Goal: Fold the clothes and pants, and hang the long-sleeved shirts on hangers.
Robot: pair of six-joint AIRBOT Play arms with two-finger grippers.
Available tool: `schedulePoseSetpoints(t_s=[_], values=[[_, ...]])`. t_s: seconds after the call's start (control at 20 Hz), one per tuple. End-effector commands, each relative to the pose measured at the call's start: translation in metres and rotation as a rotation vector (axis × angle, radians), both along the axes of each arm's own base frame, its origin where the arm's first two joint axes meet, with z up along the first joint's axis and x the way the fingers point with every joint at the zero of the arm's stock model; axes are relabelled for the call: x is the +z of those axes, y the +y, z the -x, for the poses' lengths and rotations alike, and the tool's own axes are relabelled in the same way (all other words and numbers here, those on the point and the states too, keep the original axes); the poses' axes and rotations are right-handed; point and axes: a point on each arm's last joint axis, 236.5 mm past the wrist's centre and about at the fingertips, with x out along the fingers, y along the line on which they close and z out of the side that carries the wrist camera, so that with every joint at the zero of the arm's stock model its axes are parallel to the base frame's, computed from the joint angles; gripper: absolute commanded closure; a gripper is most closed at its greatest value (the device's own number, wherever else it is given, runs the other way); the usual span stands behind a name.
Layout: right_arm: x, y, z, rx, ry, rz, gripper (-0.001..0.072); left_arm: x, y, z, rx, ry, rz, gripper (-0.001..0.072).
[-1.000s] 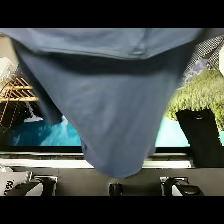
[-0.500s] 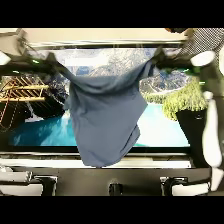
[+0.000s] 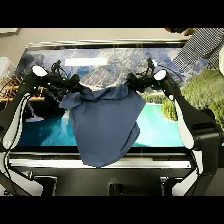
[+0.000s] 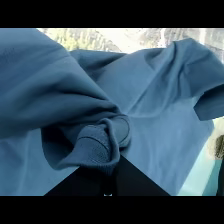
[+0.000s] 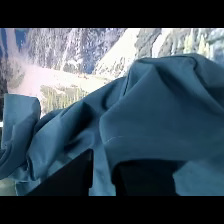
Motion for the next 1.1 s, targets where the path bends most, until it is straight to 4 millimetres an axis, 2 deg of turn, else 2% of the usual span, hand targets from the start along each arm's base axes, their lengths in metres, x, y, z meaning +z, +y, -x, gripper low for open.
schedulePoseSetpoints(t_s=[0.0,0.05,0.1,0.15,0.3,0.35,0.4,0.5,0.55,0.7,0.8,0.9,1.05], values=[[0.009,-0.011,0.014,0.026,0.055,-0.016,0.0517,-0.006,0.0,0.0,0.001,0.01,-0.002,0.0689],[0.018,-0.023,0.02,0.037,0.069,-0.017,0.0438,-0.006,0.001,0.0,0.001,0.01,-0.002,0.0688],[0.029,-0.041,0.03,0.061,0.08,-0.005,0.0273,-0.005,0.001,0.0,0.002,0.01,-0.002,0.0688],[0.037,-0.063,0.042,0.094,0.089,0.035,0.0242,-0.005,0.001,0.0,0.0,0.011,-0.002,0.0688],[0.041,-0.148,0.097,0.147,0.188,0.256,0.0241,-0.005,0.002,0.005,-0.011,0.025,-0.001,0.0688],[0.039,-0.167,0.113,0.128,0.22,0.29,0.024,-0.006,0.002,0.006,-0.019,0.027,-0.003,0.0688],[0.036,-0.176,0.128,0.095,0.238,0.281,0.024,-0.006,0.003,0.007,-0.024,0.031,-0.003,0.0688],[0.016,-0.176,0.159,0.044,0.276,0.251,0.024,-0.007,0.003,0.01,-0.039,0.034,-0.006,0.0688],[0.002,-0.169,0.174,0.03,0.295,0.226,0.024,-0.007,0.003,0.011,-0.045,0.032,-0.007,0.0688],[-0.039,-0.124,0.225,0.048,0.37,0.099,0.024,-0.007,0.003,0.012,-0.055,0.033,-0.009,0.0688],[-0.064,-0.098,0.253,0.089,0.42,0.084,0.024,-0.007,0.003,0.012,-0.054,0.032,-0.009,0.0688],[-0.083,-0.081,0.27,0.119,0.435,0.114,0.024,-0.007,0.003,0.012,-0.055,0.033,-0.009,0.0688],[-0.098,-0.071,0.27,0.084,0.423,0.151,0.0242,-0.007,0.003,0.012,-0.054,0.033,-0.009,0.0688]])
